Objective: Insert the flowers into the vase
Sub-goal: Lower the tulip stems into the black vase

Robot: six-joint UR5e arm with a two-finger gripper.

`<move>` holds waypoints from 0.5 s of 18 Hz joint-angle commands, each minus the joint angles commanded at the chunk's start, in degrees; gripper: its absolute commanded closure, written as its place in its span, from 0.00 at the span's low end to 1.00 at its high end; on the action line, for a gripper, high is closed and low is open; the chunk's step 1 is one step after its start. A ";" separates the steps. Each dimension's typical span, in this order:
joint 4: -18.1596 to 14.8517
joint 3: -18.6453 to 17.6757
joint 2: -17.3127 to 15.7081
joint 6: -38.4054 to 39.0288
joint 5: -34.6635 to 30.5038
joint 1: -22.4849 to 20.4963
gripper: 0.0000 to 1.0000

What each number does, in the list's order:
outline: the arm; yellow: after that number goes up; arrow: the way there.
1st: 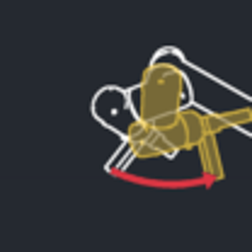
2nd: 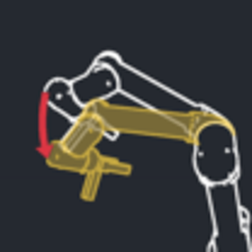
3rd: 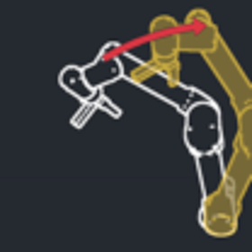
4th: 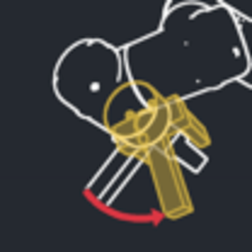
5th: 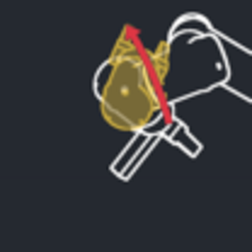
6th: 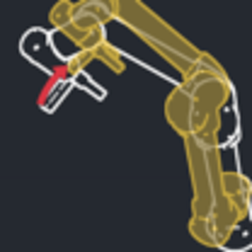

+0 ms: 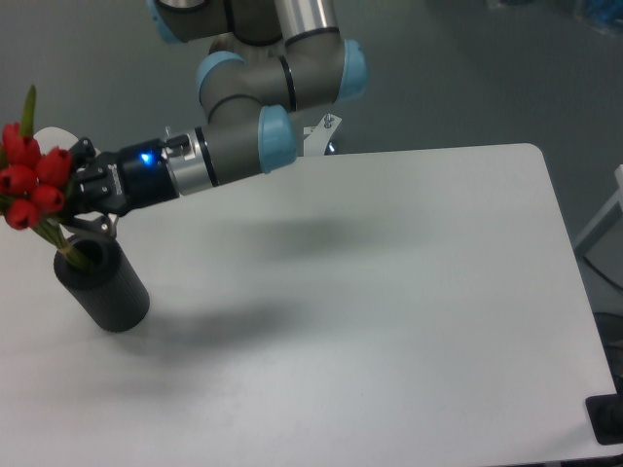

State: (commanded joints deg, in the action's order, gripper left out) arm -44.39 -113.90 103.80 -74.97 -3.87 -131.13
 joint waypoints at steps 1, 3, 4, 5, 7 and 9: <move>0.00 -0.26 0.35 -0.79 -0.26 0.00 0.81; 0.09 -1.05 1.67 -3.24 -0.26 -0.17 0.79; 0.09 -1.84 2.11 -4.82 -0.26 -0.26 0.79; 0.09 -2.63 2.63 -6.58 -0.35 -0.26 0.77; 0.00 -3.86 2.99 -8.44 -0.26 -0.35 0.72; 0.00 -4.39 3.34 -8.44 -0.35 -0.44 0.68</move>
State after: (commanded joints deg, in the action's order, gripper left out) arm -44.39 -118.30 107.14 -83.41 -4.22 -131.57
